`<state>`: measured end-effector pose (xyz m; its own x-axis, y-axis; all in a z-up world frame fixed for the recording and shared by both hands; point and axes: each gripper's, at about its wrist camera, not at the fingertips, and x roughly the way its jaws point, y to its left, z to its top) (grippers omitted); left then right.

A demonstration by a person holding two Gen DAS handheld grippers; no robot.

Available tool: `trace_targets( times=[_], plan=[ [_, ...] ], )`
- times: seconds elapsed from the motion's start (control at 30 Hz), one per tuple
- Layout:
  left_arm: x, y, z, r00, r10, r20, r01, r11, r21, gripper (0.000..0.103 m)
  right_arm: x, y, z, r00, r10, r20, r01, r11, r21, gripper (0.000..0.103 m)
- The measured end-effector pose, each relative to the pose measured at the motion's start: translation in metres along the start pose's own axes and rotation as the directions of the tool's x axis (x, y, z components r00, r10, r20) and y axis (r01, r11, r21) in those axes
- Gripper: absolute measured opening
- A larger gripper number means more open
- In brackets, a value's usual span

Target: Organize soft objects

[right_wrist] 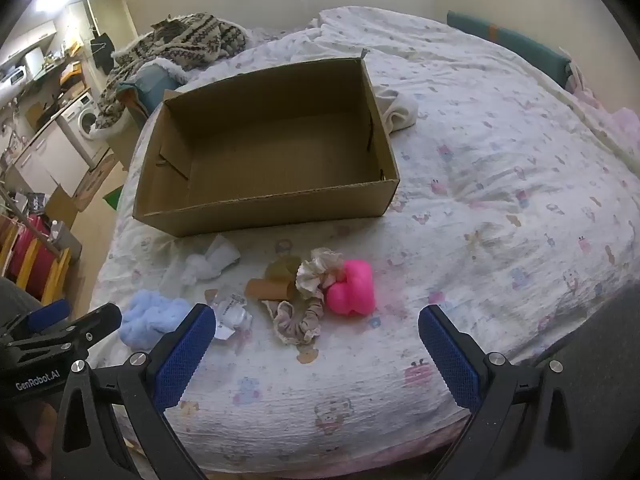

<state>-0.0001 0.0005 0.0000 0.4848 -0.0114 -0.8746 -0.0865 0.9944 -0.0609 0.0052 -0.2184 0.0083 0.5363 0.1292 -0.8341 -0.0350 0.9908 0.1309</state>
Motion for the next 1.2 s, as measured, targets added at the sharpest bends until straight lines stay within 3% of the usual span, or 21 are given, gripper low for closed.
trace_targets(
  times=[1.2],
  plan=[
    [-0.0045, -0.0020, 0.0002, 1.000, 0.007, 0.000, -0.007, 1.000, 0.005, 0.103, 0.0026, -0.0009, -0.0001, 1.000, 0.002, 0.001, -0.002, 1.000, 0.004, 0.103]
  ],
)
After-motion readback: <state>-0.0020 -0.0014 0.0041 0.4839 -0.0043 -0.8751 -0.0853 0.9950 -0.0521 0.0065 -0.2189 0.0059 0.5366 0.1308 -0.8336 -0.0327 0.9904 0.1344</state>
